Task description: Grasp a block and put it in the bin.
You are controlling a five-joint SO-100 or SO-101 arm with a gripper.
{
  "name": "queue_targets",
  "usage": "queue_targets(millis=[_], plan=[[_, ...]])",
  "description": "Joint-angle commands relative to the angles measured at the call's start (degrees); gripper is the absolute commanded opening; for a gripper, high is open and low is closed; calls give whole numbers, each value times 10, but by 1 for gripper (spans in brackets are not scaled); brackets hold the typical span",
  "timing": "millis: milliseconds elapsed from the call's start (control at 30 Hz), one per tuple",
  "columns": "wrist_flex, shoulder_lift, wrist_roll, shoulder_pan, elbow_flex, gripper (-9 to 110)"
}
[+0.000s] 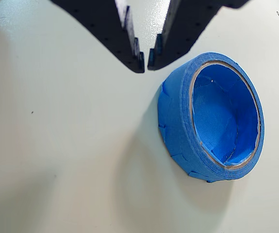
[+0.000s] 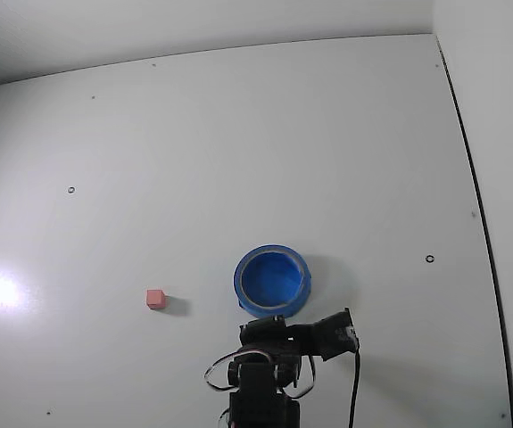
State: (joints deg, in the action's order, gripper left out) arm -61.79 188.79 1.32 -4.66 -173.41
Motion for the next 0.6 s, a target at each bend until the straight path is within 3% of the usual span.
queue_targets(millis=[0,567], plan=[[4,-3,-4,11,10,0],[5,-2,-24,11,11,0]])
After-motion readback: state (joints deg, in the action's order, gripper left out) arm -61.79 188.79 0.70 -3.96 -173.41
